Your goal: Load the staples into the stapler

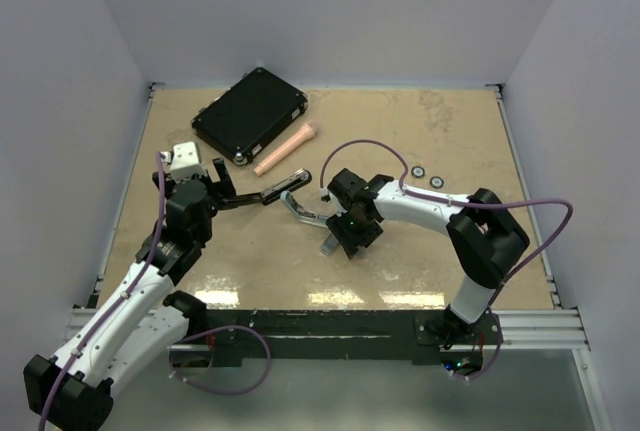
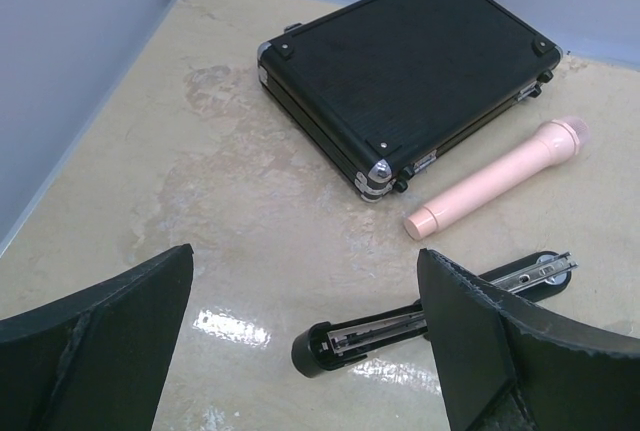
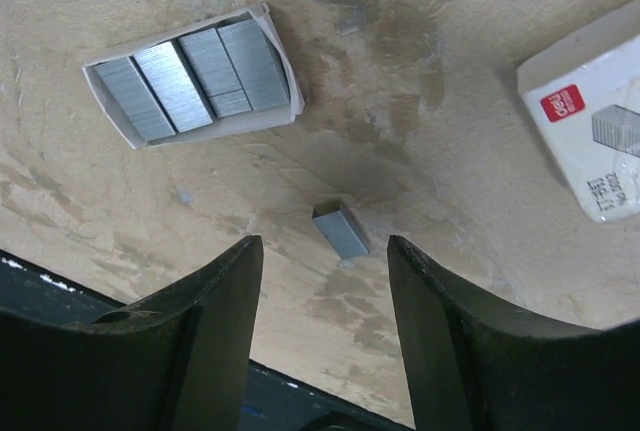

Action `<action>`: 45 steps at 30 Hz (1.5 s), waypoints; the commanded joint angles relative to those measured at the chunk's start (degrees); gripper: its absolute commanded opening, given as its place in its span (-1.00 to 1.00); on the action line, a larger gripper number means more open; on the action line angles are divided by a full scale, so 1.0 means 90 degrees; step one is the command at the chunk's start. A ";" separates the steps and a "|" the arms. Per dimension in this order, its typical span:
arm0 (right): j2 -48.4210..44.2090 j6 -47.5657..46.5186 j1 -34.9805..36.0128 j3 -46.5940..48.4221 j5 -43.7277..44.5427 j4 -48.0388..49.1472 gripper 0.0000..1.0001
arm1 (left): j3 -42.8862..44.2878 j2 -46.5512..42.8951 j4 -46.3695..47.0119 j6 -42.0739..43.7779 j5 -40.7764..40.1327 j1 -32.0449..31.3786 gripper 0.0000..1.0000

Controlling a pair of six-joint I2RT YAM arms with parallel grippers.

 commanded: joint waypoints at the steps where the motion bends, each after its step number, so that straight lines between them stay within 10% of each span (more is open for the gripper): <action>1: 0.0127 -0.0045 -0.0033 0.0089 -0.0199 0.0208 0.14 | -0.0011 -0.0006 0.0325 0.0016 0.0047 0.0047 0.96; 45: 0.0157 0.0678 0.0348 0.0129 0.0543 0.0140 -0.28 | -0.0011 -0.0016 0.0325 -0.0003 0.0204 0.0057 0.94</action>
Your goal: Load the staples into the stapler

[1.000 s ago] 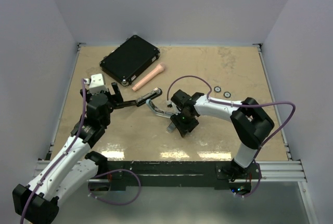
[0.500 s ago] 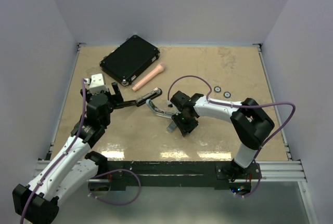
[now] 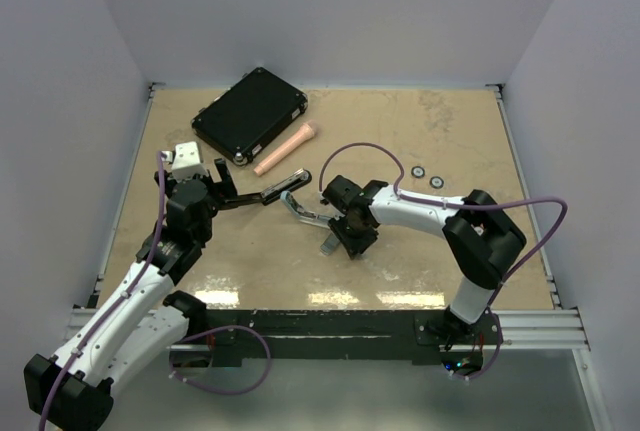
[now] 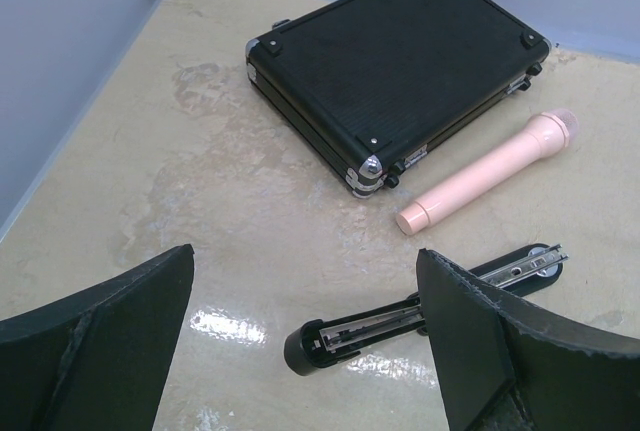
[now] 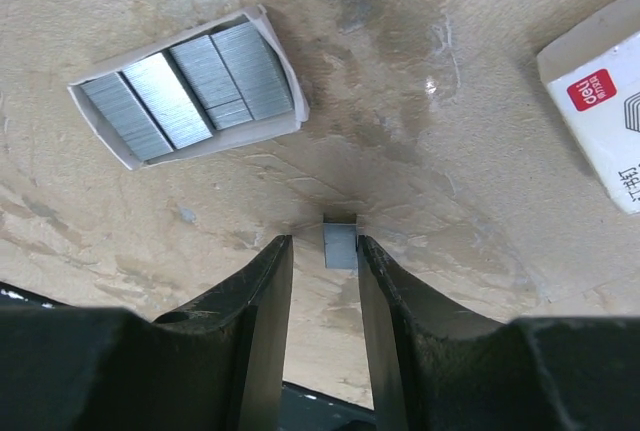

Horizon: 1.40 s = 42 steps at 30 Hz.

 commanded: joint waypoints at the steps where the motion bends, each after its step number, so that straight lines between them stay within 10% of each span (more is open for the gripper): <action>1: 0.0018 0.0103 0.0083 0.0238 0.0179 -0.0020 -0.28 | -0.0011 -0.0040 0.0322 -0.0003 0.0026 0.0057 0.94; 42: -0.0215 -0.0619 0.0405 0.0940 0.0453 -0.0245 -0.74 | 0.0009 -0.0099 0.0312 -0.0003 0.0075 0.0067 0.93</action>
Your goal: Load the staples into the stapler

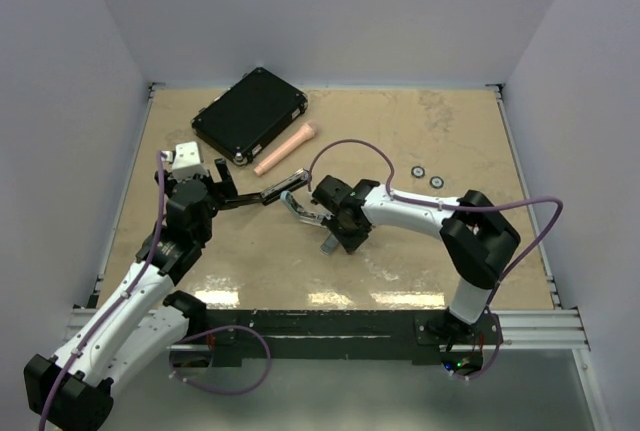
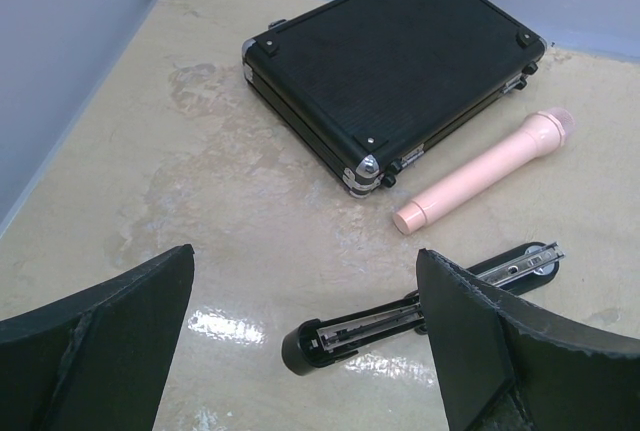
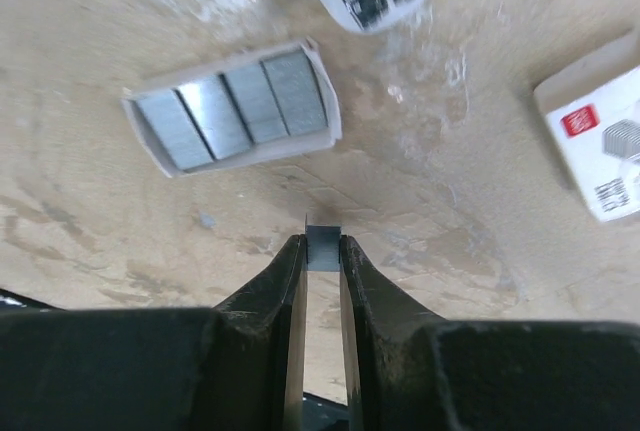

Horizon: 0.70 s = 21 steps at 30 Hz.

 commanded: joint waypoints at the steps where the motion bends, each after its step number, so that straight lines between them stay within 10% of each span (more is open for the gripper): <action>1: -0.0379 -0.0566 0.0043 0.0760 0.0023 -0.0065 -0.75 | 0.0009 -0.0101 0.0312 -0.0003 0.0043 0.0057 0.93; 21: 0.0460 -0.4073 -0.0483 0.2071 -0.1109 0.0657 -0.82 | 0.0019 -0.0209 0.0322 0.0085 0.0141 0.0243 0.91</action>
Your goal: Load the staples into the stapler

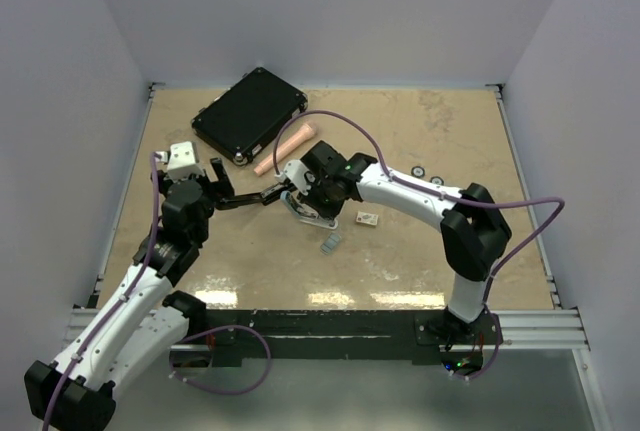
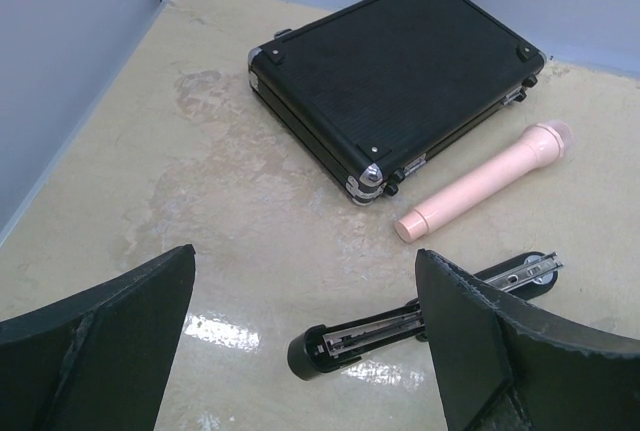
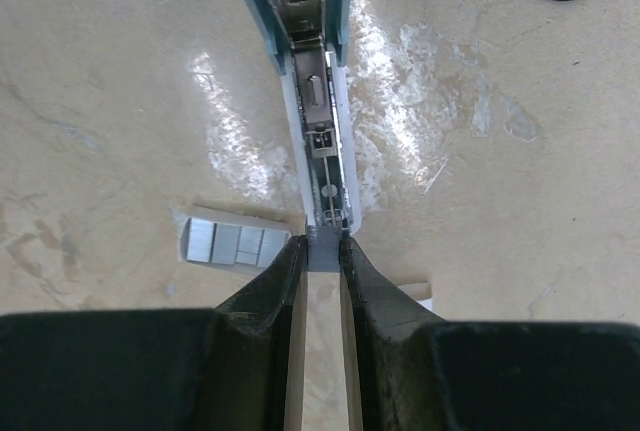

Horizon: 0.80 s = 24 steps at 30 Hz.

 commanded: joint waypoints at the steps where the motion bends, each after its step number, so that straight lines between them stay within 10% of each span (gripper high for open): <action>1: 0.0174 -0.0848 -0.0246 0.0337 -0.0381 0.0244 -0.82 | 0.0019 -0.0061 0.0332 0.0082 0.0022 0.0080 0.91; 24: 0.0702 -0.1385 -0.0344 0.0415 -0.1153 0.0459 -0.82 | 0.0028 0.0047 0.0371 0.0063 0.0237 0.0266 0.91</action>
